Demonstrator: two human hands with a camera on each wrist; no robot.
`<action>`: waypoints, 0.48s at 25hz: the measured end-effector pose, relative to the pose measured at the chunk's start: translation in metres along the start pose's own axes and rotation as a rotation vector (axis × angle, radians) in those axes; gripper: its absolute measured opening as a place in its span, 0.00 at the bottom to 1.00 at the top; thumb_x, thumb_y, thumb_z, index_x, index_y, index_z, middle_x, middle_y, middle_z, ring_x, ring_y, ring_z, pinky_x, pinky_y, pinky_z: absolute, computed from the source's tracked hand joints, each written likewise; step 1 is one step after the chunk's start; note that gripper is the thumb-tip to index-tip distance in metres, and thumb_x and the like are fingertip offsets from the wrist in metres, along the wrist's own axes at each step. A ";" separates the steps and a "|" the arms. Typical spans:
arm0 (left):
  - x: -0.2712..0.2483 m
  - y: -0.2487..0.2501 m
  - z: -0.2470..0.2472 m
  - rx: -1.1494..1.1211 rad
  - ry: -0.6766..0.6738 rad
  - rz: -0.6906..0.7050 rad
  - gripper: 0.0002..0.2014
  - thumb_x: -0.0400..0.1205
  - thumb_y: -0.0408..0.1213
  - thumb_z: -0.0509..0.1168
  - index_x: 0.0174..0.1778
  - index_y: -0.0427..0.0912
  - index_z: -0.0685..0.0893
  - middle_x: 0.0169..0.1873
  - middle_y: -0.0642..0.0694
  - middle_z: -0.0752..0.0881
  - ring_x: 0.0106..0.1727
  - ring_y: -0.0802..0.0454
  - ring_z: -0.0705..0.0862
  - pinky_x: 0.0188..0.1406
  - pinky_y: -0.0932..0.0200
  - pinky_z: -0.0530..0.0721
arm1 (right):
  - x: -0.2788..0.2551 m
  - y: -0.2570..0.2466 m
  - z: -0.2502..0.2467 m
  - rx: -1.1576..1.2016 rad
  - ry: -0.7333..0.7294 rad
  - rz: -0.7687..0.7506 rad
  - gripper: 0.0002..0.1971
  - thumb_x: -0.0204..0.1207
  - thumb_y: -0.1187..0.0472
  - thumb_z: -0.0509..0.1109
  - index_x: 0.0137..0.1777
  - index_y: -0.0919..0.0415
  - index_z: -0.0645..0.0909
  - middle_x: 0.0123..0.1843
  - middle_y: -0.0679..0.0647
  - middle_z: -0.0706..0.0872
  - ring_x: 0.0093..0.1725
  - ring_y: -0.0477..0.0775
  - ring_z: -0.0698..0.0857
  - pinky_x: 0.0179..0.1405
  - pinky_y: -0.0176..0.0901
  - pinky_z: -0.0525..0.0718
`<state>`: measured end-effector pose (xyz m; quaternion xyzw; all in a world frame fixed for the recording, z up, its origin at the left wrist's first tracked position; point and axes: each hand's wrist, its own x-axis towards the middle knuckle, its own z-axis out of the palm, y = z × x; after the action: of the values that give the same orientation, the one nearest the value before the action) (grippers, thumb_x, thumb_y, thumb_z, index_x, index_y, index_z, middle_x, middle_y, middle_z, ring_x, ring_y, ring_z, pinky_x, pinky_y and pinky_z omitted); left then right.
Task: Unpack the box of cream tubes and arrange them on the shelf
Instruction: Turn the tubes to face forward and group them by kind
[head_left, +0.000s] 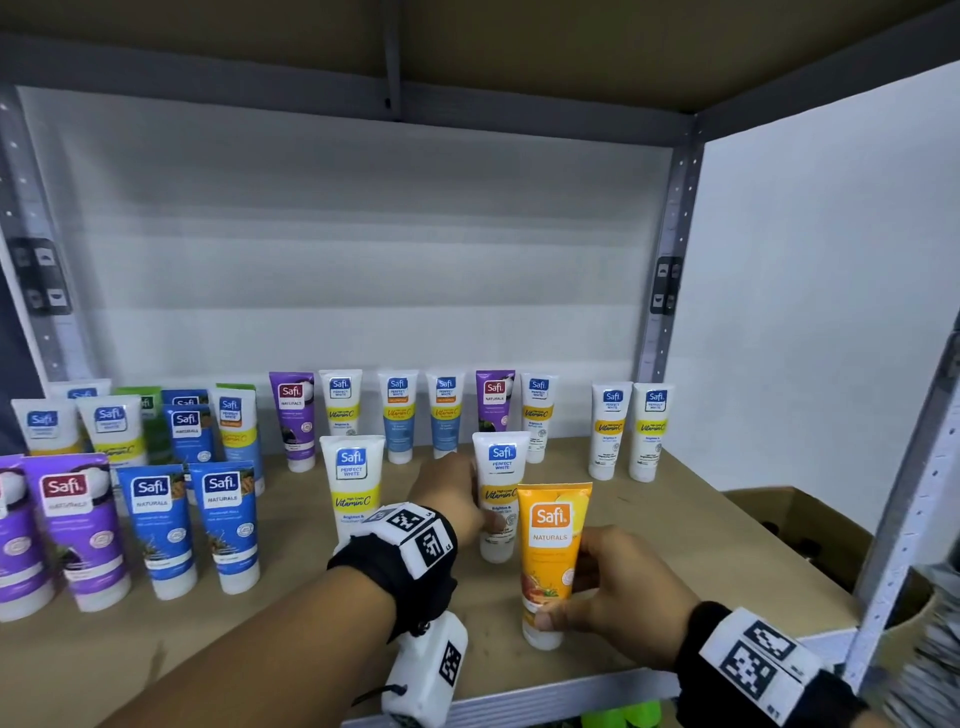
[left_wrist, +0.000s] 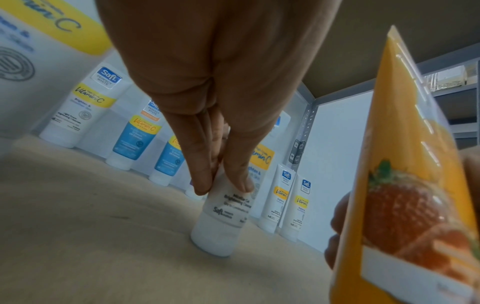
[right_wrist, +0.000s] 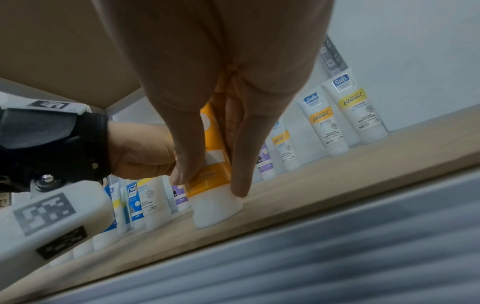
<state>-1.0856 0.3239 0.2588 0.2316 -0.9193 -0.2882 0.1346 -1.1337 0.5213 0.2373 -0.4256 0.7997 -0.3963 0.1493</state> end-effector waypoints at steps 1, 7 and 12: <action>0.001 0.000 0.001 0.000 0.003 -0.002 0.15 0.68 0.42 0.81 0.45 0.46 0.83 0.50 0.46 0.90 0.52 0.49 0.88 0.53 0.56 0.84 | 0.000 0.001 -0.001 0.001 0.002 0.003 0.21 0.59 0.58 0.87 0.51 0.49 0.86 0.48 0.43 0.92 0.49 0.39 0.89 0.58 0.44 0.87; 0.001 -0.003 0.004 0.003 0.029 0.009 0.18 0.69 0.42 0.80 0.51 0.43 0.85 0.51 0.46 0.90 0.54 0.49 0.88 0.54 0.56 0.84 | -0.002 0.002 0.000 0.002 0.005 0.016 0.23 0.60 0.57 0.86 0.55 0.50 0.86 0.50 0.42 0.91 0.50 0.39 0.89 0.59 0.42 0.87; 0.004 -0.007 0.007 -0.007 0.019 0.016 0.19 0.68 0.44 0.80 0.52 0.43 0.85 0.50 0.47 0.90 0.52 0.50 0.88 0.53 0.56 0.84 | -0.001 0.004 0.000 0.002 0.012 0.014 0.23 0.59 0.57 0.87 0.55 0.51 0.86 0.49 0.42 0.91 0.50 0.37 0.89 0.59 0.40 0.86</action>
<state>-1.0893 0.3199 0.2497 0.2266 -0.9188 -0.2881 0.1465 -1.1348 0.5233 0.2342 -0.4174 0.8031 -0.3988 0.1475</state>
